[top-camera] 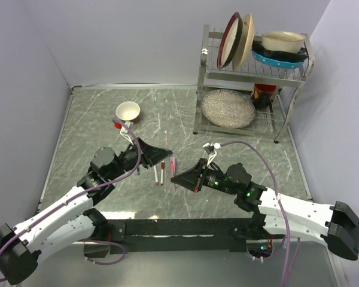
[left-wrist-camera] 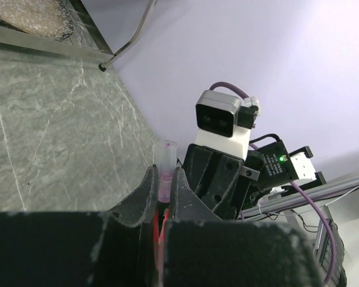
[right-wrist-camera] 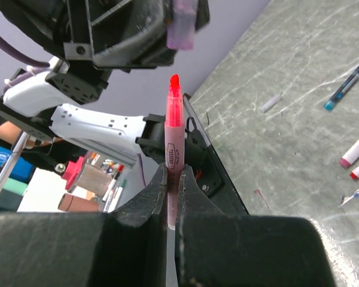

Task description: Insert the pens into the pen caps

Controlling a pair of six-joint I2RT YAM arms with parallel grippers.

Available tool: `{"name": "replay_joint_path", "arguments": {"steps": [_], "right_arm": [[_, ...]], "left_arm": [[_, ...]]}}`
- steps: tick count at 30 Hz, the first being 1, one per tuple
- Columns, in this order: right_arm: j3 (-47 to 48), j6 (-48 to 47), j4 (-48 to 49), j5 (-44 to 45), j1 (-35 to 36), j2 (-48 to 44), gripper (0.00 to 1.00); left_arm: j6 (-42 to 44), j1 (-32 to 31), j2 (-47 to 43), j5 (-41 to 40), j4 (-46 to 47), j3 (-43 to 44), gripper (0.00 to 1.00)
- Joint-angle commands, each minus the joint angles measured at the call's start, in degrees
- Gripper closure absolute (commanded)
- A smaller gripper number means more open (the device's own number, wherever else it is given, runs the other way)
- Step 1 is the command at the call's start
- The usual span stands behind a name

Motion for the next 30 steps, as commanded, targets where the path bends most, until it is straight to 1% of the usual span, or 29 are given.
{"name": "replay_joint_path", "arguments": {"steps": [1,13,17,21,26,30], "right_arm": [[3.2,-0.6,2.8,1.8,0.4,0.0,1.0],[4.9,-1.1,1.4,5.3,0.4,1.3,1.0],[5.4,-1.5,0.9,6.5,0.4,0.6,1.0],[6.7,-1.6,-1.4,8.2,0.4,0.1,1.0],[8.0,-2.0,-1.7,9.3,0.3,-0.4,1.0],[10.3,-2.5,-4.2,8.4,0.4,0.8,1.0]], "left_arm": [[1.4,-0.3,-0.5,-0.6,1.2,1.1,0.99],[0.3,-0.3,-1.2,1.6,2.5,-1.0,0.99],[0.9,-0.4,-1.7,1.6,1.9,-1.2,0.99],[0.2,-0.7,-1.4,2.8,3.7,-2.6,0.99],[0.9,-1.1,-1.0,3.9,4.5,-3.5,0.99],[2.0,-1.6,-1.2,3.5,2.7,-3.6,0.99]]}}
